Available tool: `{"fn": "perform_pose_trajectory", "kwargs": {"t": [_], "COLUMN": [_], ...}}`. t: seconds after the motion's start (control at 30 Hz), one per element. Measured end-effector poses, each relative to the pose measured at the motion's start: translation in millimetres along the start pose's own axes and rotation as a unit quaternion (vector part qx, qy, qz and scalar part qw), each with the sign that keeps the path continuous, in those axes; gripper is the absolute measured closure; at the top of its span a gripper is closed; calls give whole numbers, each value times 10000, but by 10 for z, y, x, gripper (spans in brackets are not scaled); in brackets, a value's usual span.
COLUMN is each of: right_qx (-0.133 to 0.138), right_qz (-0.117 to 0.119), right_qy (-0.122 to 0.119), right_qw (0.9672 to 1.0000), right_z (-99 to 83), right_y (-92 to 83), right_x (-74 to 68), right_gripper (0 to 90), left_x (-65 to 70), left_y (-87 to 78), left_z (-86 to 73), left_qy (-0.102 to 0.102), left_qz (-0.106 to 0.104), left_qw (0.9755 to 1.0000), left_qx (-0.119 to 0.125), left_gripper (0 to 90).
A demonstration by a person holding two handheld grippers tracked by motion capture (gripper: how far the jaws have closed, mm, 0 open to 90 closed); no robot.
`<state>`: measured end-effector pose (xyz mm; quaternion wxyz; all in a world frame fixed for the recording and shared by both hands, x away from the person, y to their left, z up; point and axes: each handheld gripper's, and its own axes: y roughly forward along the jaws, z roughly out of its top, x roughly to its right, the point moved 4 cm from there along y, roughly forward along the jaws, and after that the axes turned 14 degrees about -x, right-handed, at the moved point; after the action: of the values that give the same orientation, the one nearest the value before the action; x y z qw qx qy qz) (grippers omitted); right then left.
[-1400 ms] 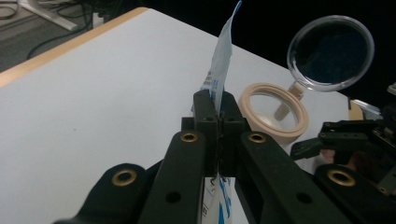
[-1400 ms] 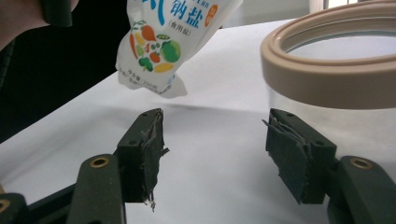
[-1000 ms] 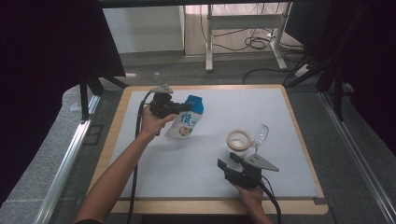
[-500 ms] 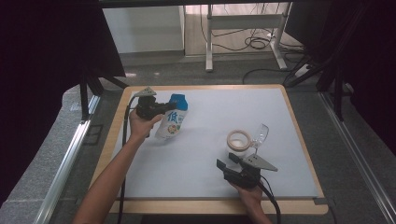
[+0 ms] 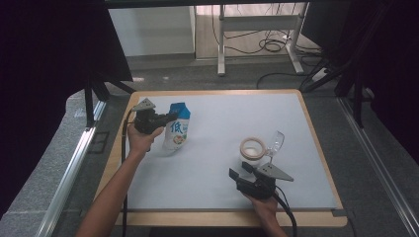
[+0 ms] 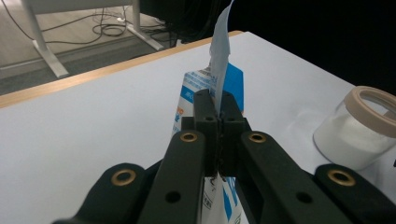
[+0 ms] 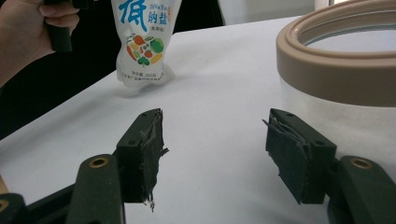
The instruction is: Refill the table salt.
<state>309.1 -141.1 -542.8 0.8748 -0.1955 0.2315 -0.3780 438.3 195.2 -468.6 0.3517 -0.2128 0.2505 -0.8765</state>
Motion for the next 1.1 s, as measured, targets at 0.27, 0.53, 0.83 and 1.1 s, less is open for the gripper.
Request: {"fn": "perform_pose_trajectory", "kwargs": {"t": [0.27, 0.53, 0.83, 1.1], "right_qx": [-4, 9, 20, 44], "right_qz": [-13, -13, -15, -24], "right_qy": [-7, -6, -6, 0], "right_qw": [10000, 10000, 10000, 10000], "right_z": [5, 7, 9, 16], "right_y": [12, 5, 6, -2], "right_x": [-3, -2, -4, 0], "right_gripper": [366, 366, 366, 366], "left_x": [-48, -74, -86, -96], "left_y": [-54, -110, -183, -233], "left_z": [-94, -153, -237, -305], "left_qy": [-78, -105, -114, -120], "left_qz": [-33, -116, -94, -119], "left_qw": [10000, 9999, 9999, 9998], "left_qx": [-50, -72, -23, 78], "left_gripper": [896, 892, 891, 890]}}
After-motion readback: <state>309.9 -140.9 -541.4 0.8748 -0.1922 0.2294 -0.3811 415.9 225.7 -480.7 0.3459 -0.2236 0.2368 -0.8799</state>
